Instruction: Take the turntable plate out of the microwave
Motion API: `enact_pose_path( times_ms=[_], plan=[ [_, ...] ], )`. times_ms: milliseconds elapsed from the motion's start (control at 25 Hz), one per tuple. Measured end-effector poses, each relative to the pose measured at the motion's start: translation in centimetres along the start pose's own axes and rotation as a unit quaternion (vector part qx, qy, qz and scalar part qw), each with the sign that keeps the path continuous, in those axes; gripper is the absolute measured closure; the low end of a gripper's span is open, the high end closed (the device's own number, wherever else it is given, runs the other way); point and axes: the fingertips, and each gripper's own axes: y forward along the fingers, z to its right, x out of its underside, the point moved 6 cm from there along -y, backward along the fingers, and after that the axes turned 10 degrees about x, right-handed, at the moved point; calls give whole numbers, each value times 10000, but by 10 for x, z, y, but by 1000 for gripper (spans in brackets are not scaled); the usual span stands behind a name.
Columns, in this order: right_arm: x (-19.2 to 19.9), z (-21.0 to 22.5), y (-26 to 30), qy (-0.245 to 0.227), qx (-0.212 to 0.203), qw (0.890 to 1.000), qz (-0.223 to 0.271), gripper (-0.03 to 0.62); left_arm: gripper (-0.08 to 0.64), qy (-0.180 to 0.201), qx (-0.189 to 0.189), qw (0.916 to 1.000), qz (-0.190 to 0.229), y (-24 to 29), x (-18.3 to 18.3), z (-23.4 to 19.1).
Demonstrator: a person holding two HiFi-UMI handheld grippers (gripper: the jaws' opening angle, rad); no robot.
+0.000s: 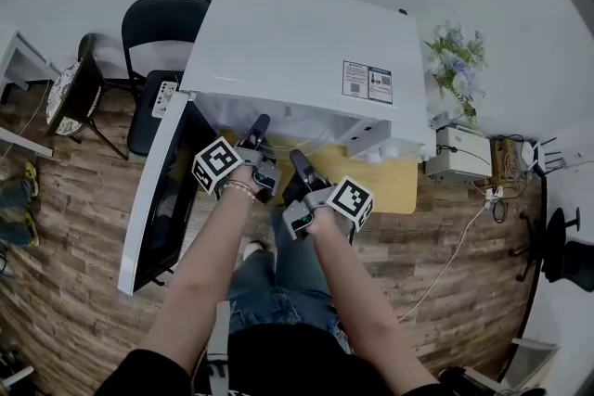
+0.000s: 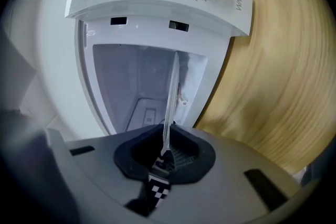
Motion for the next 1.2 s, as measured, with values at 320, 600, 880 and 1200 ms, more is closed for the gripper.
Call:
enact_pose_path(
  times_ms=[320,600,880,1200],
  plan=[
    [7,9,-9,-588,191,9980,-103,521,526,-653,163,9974,240,-14,10,1],
    [13,10,-20,-959,-27,9954,-71,489,526,-652,321,9970,270,-43,12,11],
    [9,0,-26,-1463,236,9888,167,473,526,-694,590,9958,-7,-70,21,31],
    [11,-7,-48,-1916,303,9808,198,441,526,-691,704,9934,-582,-101,43,54]
  ],
)
